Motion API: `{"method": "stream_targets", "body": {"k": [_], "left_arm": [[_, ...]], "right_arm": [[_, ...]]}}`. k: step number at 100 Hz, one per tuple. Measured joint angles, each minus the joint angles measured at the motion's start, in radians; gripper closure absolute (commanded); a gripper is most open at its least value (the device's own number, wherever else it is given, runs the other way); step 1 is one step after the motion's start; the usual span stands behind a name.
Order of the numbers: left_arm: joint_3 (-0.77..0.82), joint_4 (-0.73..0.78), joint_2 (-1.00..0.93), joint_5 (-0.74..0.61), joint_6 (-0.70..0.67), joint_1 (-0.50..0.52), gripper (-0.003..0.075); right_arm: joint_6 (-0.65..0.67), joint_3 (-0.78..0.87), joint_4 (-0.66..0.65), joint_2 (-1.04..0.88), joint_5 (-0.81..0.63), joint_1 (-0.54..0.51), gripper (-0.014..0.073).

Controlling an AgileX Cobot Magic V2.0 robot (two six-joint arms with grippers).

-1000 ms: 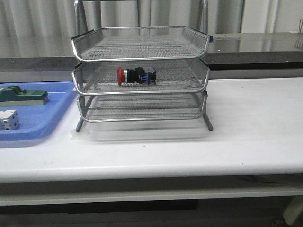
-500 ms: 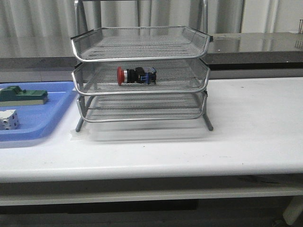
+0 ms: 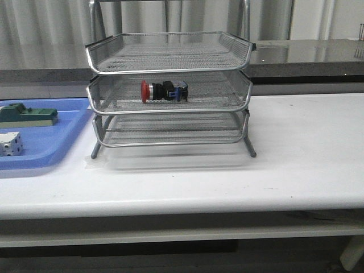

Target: Place button on rack with both arms

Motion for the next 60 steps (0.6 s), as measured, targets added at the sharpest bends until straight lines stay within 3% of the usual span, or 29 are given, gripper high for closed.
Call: {"method": "stream_targets", "body": {"k": [25,60], "left_arm": [[0.000,-0.004,0.000,0.000,0.000,0.056,0.0741],[0.000,-0.006,0.000,0.000,-0.002,0.060,0.0741]], "right_arm": [[0.002,0.000,0.000,0.000,0.000,0.000,0.0654],[0.002,0.000,0.000,0.000,0.000,0.000,0.0654]]}}
